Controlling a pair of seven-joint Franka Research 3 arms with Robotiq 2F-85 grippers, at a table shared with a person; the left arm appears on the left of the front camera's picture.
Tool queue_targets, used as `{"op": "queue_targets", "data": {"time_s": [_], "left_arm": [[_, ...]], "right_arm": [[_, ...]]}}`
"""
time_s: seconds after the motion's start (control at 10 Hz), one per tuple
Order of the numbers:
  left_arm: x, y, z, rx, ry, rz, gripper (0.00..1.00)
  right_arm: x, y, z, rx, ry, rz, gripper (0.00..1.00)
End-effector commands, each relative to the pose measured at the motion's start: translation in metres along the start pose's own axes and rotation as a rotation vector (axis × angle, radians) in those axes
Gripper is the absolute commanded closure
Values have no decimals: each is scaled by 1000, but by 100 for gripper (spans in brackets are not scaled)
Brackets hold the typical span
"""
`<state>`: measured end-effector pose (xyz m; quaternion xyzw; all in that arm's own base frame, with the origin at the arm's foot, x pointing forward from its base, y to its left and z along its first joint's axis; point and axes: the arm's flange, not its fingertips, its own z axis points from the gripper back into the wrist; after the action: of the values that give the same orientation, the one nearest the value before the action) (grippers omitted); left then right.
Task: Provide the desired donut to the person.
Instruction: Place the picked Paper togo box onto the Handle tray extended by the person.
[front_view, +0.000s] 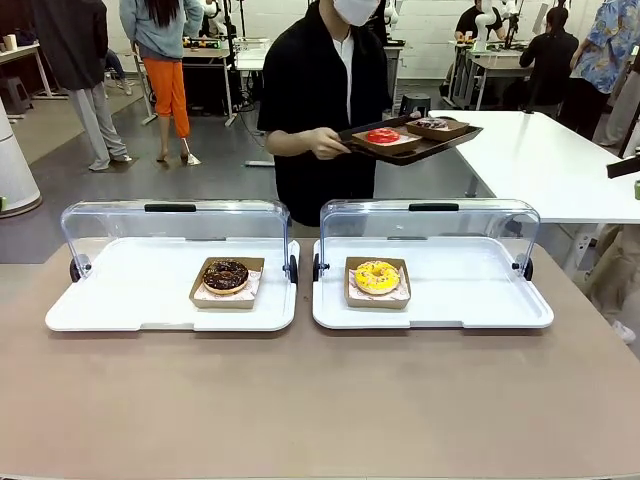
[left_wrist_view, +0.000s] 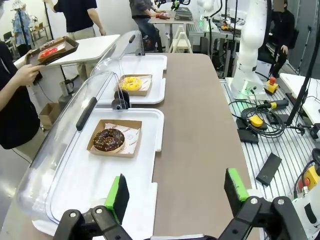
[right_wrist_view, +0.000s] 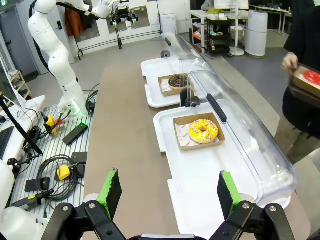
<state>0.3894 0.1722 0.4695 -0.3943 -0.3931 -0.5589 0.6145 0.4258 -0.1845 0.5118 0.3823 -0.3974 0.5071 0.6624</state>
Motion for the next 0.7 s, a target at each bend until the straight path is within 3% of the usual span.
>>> {"op": "queue_targets", "data": {"time_s": [0.0, 0.6], "left_arm": [[2, -1, 2, -2, -9, -5, 0], [2, -1, 2, -2, -9, -5, 0]], "right_arm": [[2, 1, -1, 3, -8, -10, 0], [2, 1, -1, 3, -8, -10, 0]]}}
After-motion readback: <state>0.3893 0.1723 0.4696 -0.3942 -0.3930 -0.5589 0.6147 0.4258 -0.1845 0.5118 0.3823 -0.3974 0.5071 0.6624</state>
